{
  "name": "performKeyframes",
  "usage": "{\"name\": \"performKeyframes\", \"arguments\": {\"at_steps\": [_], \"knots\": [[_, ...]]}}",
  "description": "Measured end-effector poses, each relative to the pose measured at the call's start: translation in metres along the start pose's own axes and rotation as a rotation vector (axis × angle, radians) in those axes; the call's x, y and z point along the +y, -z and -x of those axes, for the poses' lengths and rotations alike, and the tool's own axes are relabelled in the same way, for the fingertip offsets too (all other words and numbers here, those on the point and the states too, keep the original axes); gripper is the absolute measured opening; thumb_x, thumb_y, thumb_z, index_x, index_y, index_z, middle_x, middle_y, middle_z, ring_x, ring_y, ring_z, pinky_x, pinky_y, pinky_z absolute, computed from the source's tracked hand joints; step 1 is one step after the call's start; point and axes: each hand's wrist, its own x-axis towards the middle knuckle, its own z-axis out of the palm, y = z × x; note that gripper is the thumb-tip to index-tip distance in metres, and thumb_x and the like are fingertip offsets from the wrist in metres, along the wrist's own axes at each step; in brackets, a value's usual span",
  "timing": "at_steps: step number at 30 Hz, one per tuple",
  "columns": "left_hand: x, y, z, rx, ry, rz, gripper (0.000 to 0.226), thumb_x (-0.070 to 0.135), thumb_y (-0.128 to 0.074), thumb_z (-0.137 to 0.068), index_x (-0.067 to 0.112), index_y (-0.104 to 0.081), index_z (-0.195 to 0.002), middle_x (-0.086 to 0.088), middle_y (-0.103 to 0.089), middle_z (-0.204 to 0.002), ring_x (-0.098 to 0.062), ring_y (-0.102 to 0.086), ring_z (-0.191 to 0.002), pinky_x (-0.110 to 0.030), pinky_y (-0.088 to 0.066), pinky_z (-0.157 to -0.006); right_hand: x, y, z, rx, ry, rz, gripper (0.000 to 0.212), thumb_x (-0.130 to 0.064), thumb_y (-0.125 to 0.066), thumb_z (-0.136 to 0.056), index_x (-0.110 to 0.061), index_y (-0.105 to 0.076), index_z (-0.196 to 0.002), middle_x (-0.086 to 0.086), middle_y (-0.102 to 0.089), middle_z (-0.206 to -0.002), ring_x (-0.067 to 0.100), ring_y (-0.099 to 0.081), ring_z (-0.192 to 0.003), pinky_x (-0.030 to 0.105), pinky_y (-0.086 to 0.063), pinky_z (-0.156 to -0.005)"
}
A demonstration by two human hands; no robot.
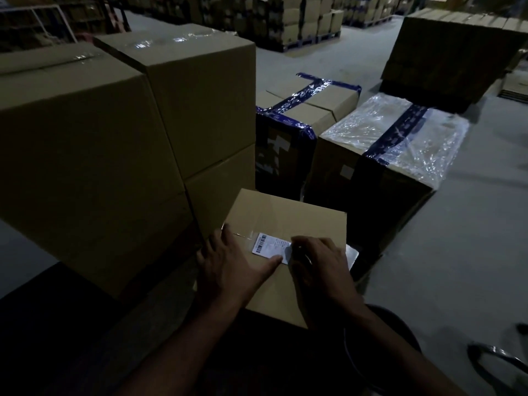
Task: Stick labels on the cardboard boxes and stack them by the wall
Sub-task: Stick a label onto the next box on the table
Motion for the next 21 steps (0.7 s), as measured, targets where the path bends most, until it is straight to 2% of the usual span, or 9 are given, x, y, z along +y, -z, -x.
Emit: {"name": "performKeyframes", "arguments": {"at_steps": [3,6,9,12,15,18,21], "knots": [[0.000,0.002,0.001,0.000,-0.006,-0.016,0.136,0.102,-0.039,-0.052,0.012,-0.024,-0.152,-0.010,-0.038,-0.151,-0.028,-0.038,-0.137,-0.045,-0.030,-0.111,-0.004,0.003,0.000,-0.010,0.030,0.008,0.025,-0.031,-0.063,-0.089,-0.035,-0.057,-0.113,-0.018,-0.061,-0.110,0.011,-0.047,-0.111,0.038,-0.040,-0.090],[0.000,0.003,0.002,-0.001,-0.003,-0.004,0.136,0.102,-0.041,-0.051,0.013,-0.025,-0.151,-0.010,-0.040,-0.149,-0.028,-0.040,-0.135,-0.044,-0.031,-0.110,-0.002,0.004,-0.012,-0.033,-0.063,-0.085,0.019,-0.033,-0.070,-0.084,-0.033,-0.063,-0.102,-0.025,-0.057,-0.094,0.012,-0.053,-0.104,0.039,-0.045,-0.088],[0.000,0.004,0.002,-0.011,-0.002,0.003,0.136,0.102,-0.041,-0.052,0.013,-0.023,-0.152,-0.009,-0.037,-0.151,-0.027,-0.038,-0.137,-0.044,-0.030,-0.112,0.001,0.003,-0.028,-0.100,-0.124,-0.193,0.025,-0.033,-0.070,-0.073,-0.033,-0.062,-0.097,-0.016,-0.065,-0.093,0.015,-0.060,-0.096,0.039,-0.050,-0.083],[-0.001,0.005,0.002,-0.026,0.000,0.016,0.137,0.103,-0.041,-0.052,0.013,-0.020,-0.154,-0.010,-0.034,-0.153,-0.027,-0.035,-0.139,-0.043,-0.030,-0.113,-0.004,-0.002,-0.032,-0.121,-0.102,-0.131,0.031,-0.030,-0.073,-0.078,-0.033,-0.059,-0.105,-0.015,-0.063,-0.101,0.010,-0.050,-0.105,0.030,-0.033,-0.082],[0.000,0.005,0.002,-0.029,0.007,0.013,0.138,0.104,-0.040,-0.050,0.014,-0.020,-0.153,-0.009,-0.034,-0.153,-0.026,-0.036,-0.138,-0.042,-0.031,-0.113,-0.008,-0.006,-0.029,-0.058,-0.051,-0.087,0.023,-0.032,-0.073,-0.081,-0.033,-0.060,-0.100,-0.021,-0.055,-0.092,0.010,-0.049,-0.103,0.031,-0.029,-0.080],[0.000,0.005,0.003,-0.035,0.008,0.008,0.139,0.105,-0.035,-0.050,0.014,-0.019,-0.154,-0.009,-0.034,-0.153,-0.026,-0.035,-0.139,-0.042,-0.030,-0.112,-0.006,-0.008,-0.028,-0.037,-0.022,-0.083,0.021,-0.031,-0.074,-0.080,-0.034,-0.059,-0.095,-0.024,-0.049,-0.087,0.013,-0.052,-0.101,0.032,-0.031,-0.078],[0.000,0.004,0.002,-0.028,-0.007,-0.007,0.139,0.106,-0.031,-0.051,0.014,-0.020,-0.154,-0.009,-0.035,-0.152,-0.026,-0.036,-0.138,-0.041,-0.031,-0.112,-0.004,-0.006,-0.031,-0.077,-0.037,-0.151,0.019,-0.035,-0.070,-0.078,-0.036,-0.057,-0.092,-0.023,-0.053,-0.087,0.012,-0.051,-0.096,0.038,-0.041,-0.082]]}}
